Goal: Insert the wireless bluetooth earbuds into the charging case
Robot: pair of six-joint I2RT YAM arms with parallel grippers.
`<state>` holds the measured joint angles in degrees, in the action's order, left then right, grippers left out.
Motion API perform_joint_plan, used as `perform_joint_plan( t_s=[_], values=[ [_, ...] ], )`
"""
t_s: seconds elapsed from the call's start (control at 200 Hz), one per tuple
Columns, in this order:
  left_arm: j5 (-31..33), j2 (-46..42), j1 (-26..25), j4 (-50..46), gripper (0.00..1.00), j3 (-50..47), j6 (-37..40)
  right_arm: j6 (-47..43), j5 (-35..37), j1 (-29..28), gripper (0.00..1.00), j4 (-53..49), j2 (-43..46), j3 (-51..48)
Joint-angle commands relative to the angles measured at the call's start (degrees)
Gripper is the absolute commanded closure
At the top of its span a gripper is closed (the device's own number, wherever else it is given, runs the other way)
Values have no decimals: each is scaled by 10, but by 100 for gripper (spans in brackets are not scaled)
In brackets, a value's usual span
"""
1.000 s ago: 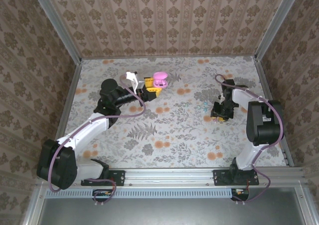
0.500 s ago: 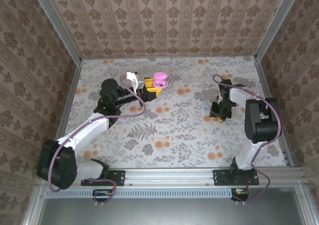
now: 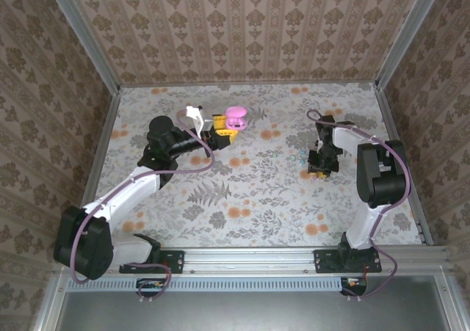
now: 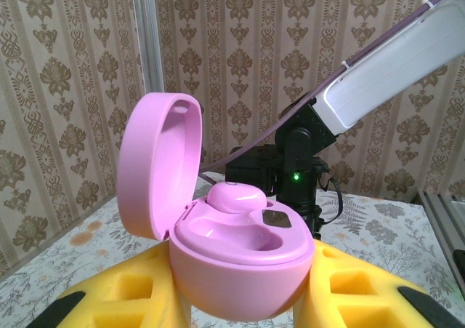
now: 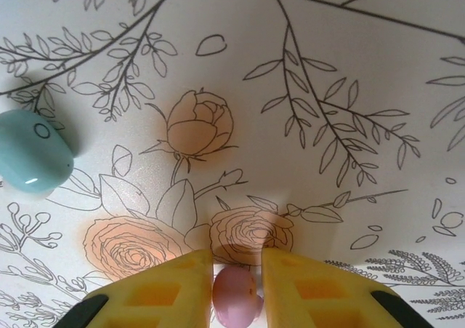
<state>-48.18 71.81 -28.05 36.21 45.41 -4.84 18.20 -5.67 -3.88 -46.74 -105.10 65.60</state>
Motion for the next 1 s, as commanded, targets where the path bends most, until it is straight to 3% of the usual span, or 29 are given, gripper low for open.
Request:
perform_joint_plan(
  t_s=[0.0, 0.445, 0.505, 0.65, 0.835, 0.99],
  values=[
    [-4, -12, 3, 10, 73, 13, 10, -12, 29, -7, 74, -28, -15, 9],
    [-4, -5, 3, 12, 73, 16, 9, -23, 47, -20, 76, -42, -15, 15],
    [-4, -5, 3, 11, 73, 15, 9, -22, 45, -22, 81, -44, -3, 15],
    [-3, 2, 3, 12, 73, 15, 11, -13, 19, -22, 81, -49, 54, 26],
    [-2, 21, 3, 27, 73, 20, 8, 10, -110, -22, 81, -34, 152, 59],
    [-2, 37, 3, 46, 73, 21, 2, 82, -268, -37, 81, 67, 235, 83]
  ],
)
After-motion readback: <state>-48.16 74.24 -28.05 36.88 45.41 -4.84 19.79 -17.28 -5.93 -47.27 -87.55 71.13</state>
